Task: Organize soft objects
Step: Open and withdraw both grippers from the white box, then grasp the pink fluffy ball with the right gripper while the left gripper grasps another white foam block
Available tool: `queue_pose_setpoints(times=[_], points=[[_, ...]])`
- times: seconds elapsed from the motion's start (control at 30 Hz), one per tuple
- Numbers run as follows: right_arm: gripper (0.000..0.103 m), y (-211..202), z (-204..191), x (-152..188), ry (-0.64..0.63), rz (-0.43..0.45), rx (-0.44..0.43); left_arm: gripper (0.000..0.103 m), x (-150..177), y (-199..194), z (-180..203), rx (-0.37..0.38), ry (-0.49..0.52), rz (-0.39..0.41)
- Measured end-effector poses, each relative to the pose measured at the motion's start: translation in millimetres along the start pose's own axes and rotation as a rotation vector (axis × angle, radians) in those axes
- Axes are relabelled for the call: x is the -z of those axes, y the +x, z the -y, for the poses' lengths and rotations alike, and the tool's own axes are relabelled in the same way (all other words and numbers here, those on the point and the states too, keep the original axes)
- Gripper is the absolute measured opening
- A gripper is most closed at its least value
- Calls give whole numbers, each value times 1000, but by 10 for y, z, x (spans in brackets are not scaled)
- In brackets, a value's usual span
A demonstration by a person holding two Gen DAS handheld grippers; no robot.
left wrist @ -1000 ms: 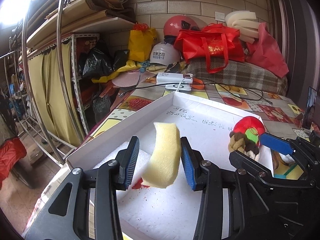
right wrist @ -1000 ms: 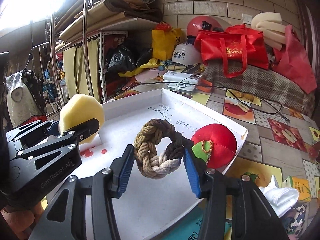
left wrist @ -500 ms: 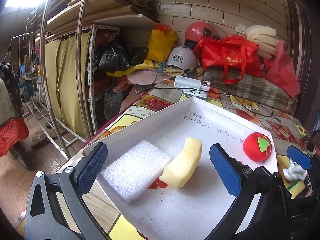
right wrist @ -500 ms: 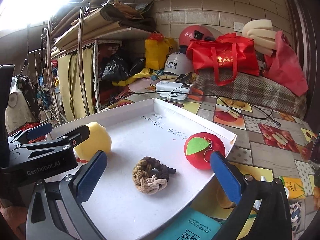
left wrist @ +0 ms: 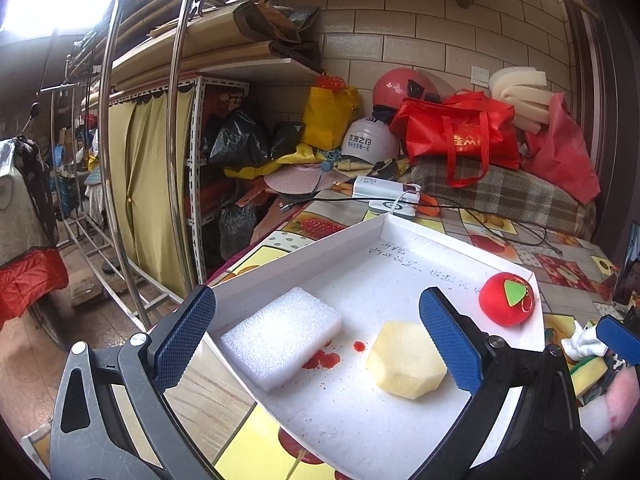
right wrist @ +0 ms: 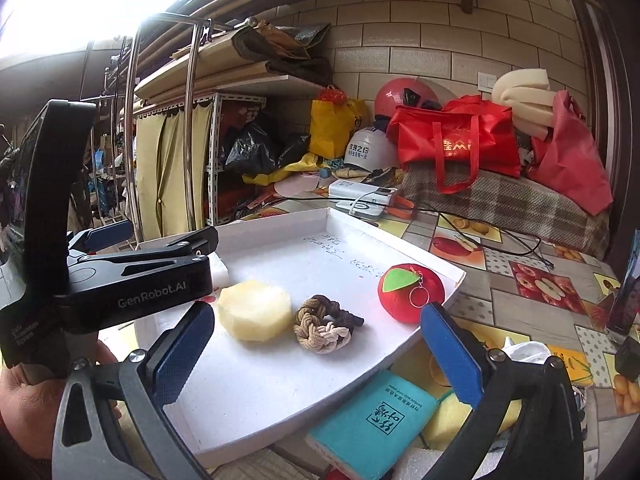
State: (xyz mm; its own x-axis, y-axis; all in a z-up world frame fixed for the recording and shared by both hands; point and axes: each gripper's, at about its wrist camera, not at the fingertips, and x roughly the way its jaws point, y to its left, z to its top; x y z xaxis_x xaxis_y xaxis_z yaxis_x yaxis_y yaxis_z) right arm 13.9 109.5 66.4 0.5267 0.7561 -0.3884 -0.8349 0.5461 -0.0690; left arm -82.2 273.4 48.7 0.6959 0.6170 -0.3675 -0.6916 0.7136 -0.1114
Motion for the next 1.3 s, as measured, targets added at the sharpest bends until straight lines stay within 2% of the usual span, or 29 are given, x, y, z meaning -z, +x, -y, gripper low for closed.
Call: queue_pose_setpoints(times=[0.13, 0.27, 0.4, 0.5, 0.6, 0.67, 0.73, 0.77, 0.87, 0.93, 0.97, 1.0, 1.13, 1.3], points=[[103, -253, 137, 99, 38, 32, -41, 103, 40, -136, 120, 82, 12, -7], [103, -575, 396, 224, 65, 65, -6, 103, 95, -330, 277, 179, 31, 19], [103, -780, 713, 343, 69, 26, 33, 103, 162, -492, 492, 379, 79, 26], [103, -852, 988, 452, 100, -66, 29, 103, 258, -604, 857, 482, 244, -8], [103, -871, 1267, 546, 198, -144, 19, 103, 390, -790, 1242, 595, 427, -21], [103, -843, 1423, 617, 270, -203, -8, 103, 486, -843, 1489, 648, 533, -66], [100, -775, 1536, 676, 340, -248, -46, 103, 569, -808, 1695, 649, 609, -126], [94, -742, 1562, 718, 363, -271, -69, 103, 591, -769, 1763, 650, 624, -154], [78, -601, 1588, 769, 404, -325, -125, 101, 599, -629, 1848, 673, 608, -231], [74, -527, 1607, 798, 430, -354, -142, 101, 636, -564, 1885, 677, 606, -275], [65, -485, 1634, 823, 449, -374, -160, 101, 657, -545, 1906, 677, 612, -290], [51, -460, 1665, 851, 472, -388, -171, 101, 670, -532, 1939, 675, 620, -298], [50, -620, 1848, 899, 562, -333, -147, 101, 719, -512, 2067, 672, 656, -312], [50, -685, 1998, 950, 621, -321, -120, 101, 793, -415, 2228, 666, 694, -373]])
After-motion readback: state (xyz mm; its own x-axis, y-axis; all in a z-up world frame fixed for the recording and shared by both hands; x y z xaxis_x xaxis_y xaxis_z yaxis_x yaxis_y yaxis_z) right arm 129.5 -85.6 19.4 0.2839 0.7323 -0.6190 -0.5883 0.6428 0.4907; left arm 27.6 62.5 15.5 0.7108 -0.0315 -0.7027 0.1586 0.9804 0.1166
